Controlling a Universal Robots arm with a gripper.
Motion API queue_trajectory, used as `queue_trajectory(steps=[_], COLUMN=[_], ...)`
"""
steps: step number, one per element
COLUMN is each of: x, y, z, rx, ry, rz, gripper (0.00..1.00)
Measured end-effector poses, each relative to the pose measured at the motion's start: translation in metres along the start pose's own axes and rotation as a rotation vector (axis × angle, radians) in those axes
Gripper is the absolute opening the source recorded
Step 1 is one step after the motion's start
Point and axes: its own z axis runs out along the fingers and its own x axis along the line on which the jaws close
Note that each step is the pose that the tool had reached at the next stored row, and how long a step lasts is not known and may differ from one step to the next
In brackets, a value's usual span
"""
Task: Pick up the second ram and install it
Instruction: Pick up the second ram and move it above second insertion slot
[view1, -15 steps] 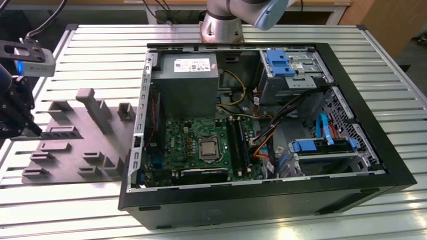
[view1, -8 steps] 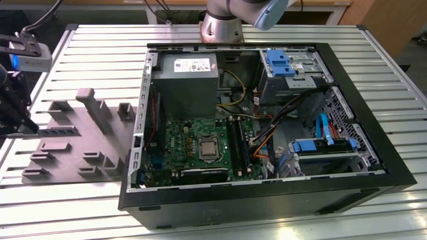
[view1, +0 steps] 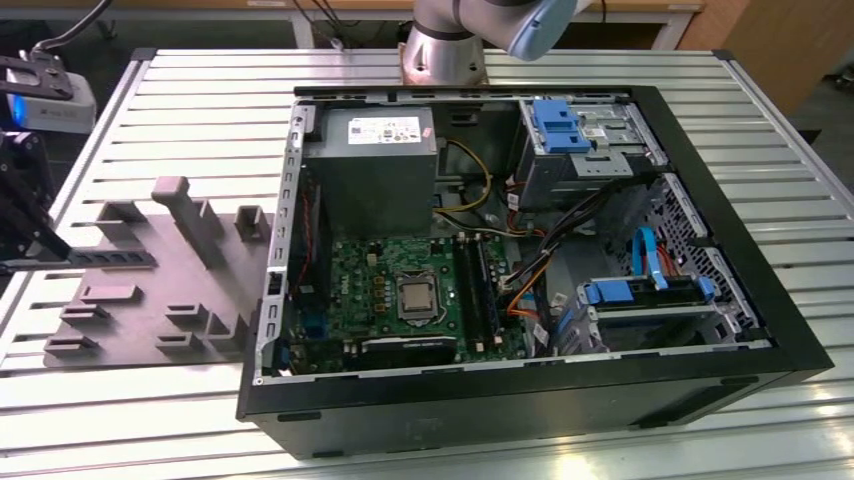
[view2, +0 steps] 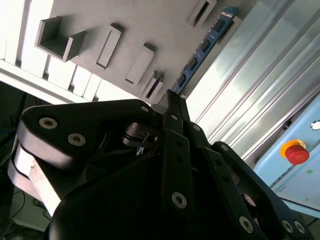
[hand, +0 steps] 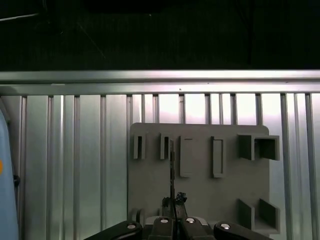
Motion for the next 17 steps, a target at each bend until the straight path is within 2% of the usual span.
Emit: queue_trajectory(steps=[17], x=[-0.0008], y=[0.0008], z=[-0.0189], rx=[0.0001], ry=[-0.0001], rz=[0.0], gripper=[0.11])
